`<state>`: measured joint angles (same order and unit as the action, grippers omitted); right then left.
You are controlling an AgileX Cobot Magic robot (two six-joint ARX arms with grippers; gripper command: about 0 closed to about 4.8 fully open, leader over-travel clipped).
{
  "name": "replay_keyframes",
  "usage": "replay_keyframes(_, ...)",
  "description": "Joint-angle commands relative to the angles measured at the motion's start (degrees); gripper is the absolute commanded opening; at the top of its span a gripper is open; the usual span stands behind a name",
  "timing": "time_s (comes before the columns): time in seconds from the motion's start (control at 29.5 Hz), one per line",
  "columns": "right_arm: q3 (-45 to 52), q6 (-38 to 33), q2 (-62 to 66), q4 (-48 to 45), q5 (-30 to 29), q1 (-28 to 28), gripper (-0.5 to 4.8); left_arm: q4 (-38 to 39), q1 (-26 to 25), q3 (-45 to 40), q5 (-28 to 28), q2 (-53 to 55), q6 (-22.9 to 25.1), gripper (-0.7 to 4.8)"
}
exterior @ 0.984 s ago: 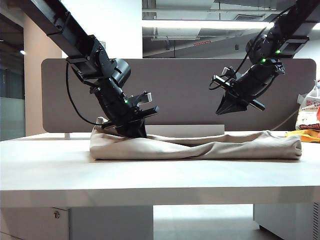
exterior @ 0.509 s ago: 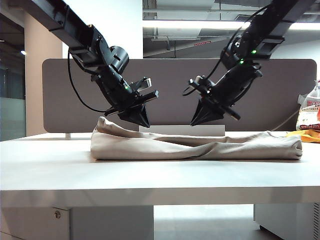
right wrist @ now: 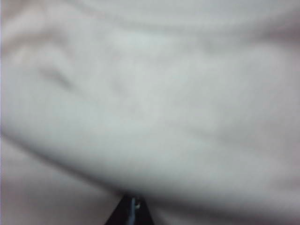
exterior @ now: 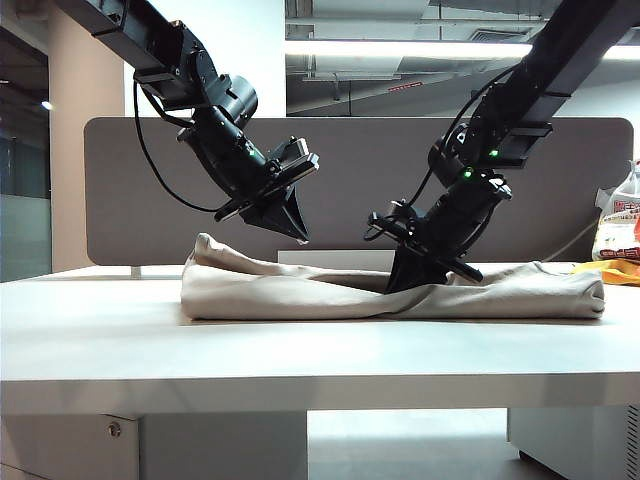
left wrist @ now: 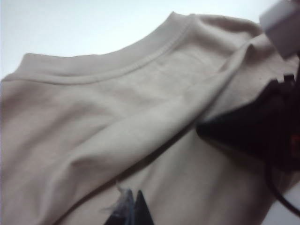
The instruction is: Fold the bottom side of the T-shirt horizontally towards the center, about one-third of the way, then fold the sleeve back towards the center, creating a straight line along the edge of the T-shirt, and finally fold the bottom of the T-shirt up towards the top, creating a neat rectangle.
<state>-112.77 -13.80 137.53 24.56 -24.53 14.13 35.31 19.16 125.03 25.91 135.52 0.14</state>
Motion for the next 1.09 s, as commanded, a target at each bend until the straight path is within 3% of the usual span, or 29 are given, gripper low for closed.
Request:
replay_keyframes(0.03, -0.3, -2.0, -0.3, -5.9, 2.2, 0.0, -0.02, 1.2, 0.8, 0.2, 0.5, -0.5, -0.1, -0.05)
replay_keyframes(0.37, -0.3, -3.5, 0.5, -14.2, 7.1, -0.3, -0.02, 4.3, 2.6, 0.2, 1.4, -0.9, 0.2, -0.05)
replay_keyframes(0.64, -0.9, -2.6, 0.7, -15.1, 7.8, -2.5, -0.02, 10.1, 2.8, 0.2, 0.9, -3.7, 4.6, -0.06)
replay_keyframes(0.88, -4.1, -2.0, -3.2, -7.8, 7.5, -5.9, -0.02, 12.7, 2.5, 0.2, -9.0, -8.5, 10.8, -0.05)
replay_keyframes(1.09, -4.0, -0.8, -8.8, -4.0, 3.6, -8.0, -0.02, 12.1, -0.6, 0.2, -11.7, -12.9, 9.1, -0.05)
